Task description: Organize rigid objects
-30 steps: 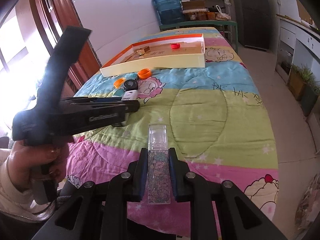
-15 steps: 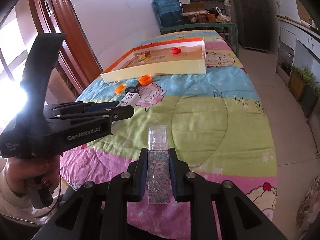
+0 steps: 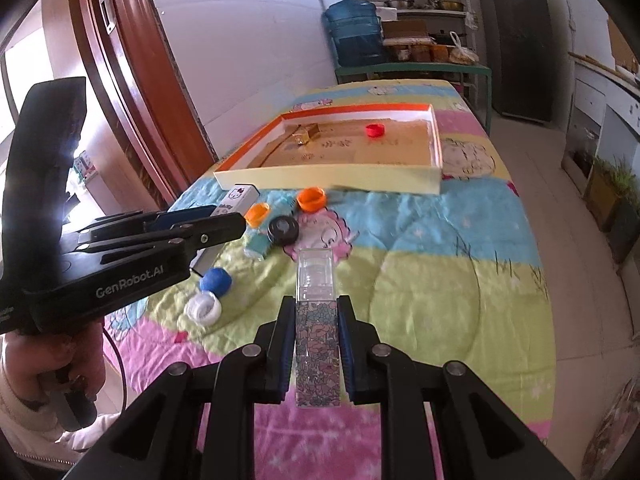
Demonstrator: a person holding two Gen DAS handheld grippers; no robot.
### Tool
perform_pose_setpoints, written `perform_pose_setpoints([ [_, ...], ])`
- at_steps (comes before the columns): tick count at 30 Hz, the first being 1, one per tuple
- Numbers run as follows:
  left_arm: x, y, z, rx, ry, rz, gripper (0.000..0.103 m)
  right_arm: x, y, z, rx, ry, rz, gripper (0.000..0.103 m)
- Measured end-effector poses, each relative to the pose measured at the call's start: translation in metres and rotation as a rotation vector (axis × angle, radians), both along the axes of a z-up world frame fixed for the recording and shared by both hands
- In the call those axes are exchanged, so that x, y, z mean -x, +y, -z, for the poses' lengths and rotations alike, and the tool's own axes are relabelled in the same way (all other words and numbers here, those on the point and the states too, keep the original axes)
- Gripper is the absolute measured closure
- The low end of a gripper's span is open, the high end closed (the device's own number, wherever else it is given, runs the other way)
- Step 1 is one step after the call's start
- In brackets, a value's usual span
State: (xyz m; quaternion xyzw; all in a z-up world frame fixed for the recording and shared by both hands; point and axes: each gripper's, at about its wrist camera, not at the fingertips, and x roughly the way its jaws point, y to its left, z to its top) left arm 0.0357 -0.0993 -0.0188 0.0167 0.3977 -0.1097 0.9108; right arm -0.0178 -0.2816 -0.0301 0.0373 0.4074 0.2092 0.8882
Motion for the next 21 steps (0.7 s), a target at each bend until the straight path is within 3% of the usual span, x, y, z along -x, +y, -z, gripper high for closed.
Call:
perform_pose_setpoints([
  [21,-0.065,0.058,-0.023,0.031,-0.042,-0.094,0.076,-0.087,0.058,-0.041,0.081,-0.085,0.010,0.083],
])
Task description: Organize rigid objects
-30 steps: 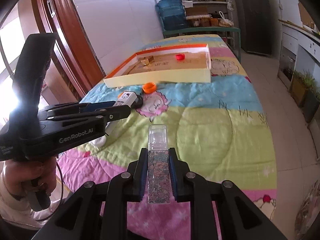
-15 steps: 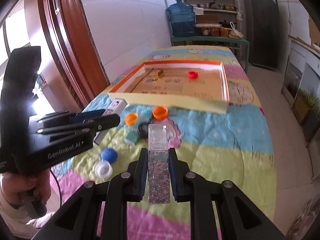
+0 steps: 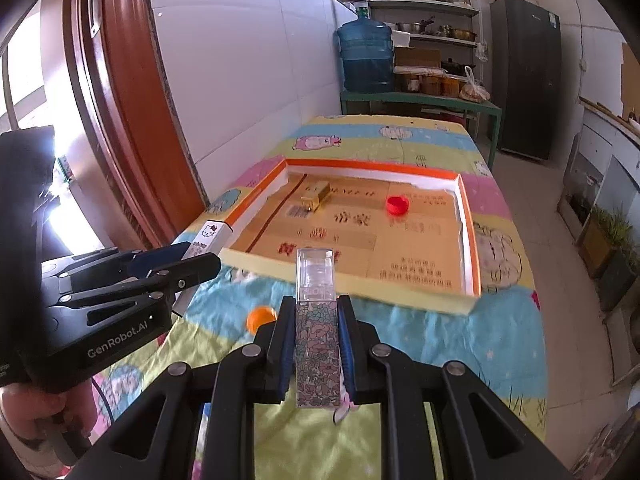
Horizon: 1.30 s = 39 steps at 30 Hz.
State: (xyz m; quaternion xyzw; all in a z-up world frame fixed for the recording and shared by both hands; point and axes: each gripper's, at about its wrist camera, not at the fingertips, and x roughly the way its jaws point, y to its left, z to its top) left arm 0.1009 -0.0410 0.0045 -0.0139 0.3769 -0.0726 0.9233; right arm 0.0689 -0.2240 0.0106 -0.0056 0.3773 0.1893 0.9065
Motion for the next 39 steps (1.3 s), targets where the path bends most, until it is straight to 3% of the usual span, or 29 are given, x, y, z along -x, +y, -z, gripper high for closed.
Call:
perform_pose_setpoints([
  [27,-0.085,0.005,0.002,0.016,-0.015,-0.082,0.076,-0.083,0.006,-0.004,-0.019,0.004,0.075,0.083],
  [39,-0.118,0.009,0.020,0.017,0.019,-0.117,0.076,-0.115,0.004,0.009,-0.027,0.020,0.091,0.083],
])
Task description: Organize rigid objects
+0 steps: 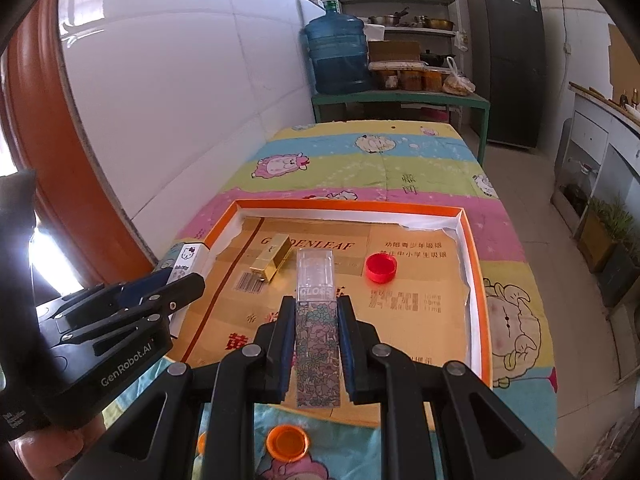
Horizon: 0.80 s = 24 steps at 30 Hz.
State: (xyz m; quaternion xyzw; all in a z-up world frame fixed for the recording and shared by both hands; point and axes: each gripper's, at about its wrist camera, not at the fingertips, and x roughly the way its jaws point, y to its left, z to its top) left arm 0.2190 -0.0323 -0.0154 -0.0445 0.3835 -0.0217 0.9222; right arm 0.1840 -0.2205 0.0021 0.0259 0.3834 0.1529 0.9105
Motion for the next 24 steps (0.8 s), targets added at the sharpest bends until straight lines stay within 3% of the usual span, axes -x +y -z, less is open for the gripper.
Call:
perform_pose_setpoints([
  [24,-0.043,0.007,0.047,-0.007,0.093,-0.024,0.076,-0.043,0.004,0.048,0.037,0.076,0.009,0.083],
])
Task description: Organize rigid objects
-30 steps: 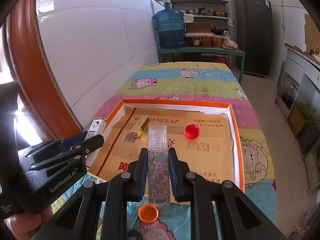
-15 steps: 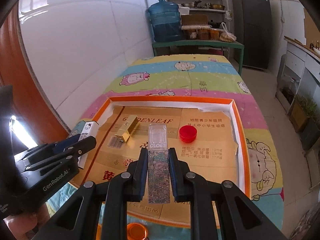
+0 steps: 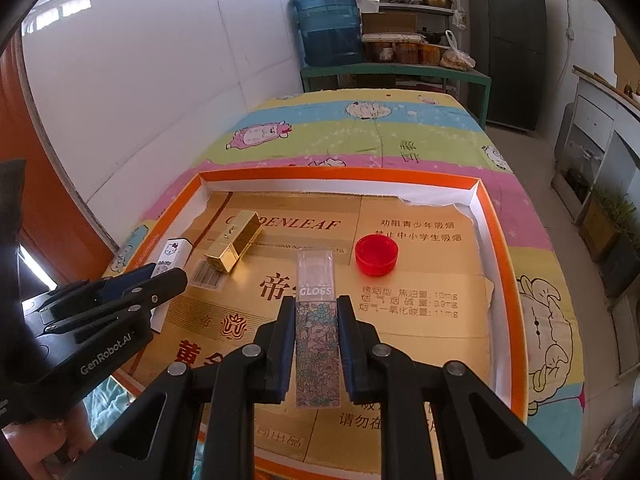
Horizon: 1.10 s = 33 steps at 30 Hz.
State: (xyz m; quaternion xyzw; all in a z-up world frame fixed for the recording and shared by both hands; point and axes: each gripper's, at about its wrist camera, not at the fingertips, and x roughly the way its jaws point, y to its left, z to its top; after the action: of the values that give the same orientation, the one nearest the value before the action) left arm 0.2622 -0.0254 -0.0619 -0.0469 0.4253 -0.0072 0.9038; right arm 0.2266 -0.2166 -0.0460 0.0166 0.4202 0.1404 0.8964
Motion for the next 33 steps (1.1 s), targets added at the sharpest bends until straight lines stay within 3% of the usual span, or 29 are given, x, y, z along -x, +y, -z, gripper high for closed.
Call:
perform_pose_setpoints([
  [22,-0.007,-0.010,0.015,-0.053,-0.012,0.041,0.075,-0.009,0.007,0.022,0.055,0.024,-0.002,0.082],
  [33,0.004,-0.003,0.004,0.002,-0.028,0.044,0.075,-0.002,0.004,0.016,0.047,0.011,0.015,0.081],
])
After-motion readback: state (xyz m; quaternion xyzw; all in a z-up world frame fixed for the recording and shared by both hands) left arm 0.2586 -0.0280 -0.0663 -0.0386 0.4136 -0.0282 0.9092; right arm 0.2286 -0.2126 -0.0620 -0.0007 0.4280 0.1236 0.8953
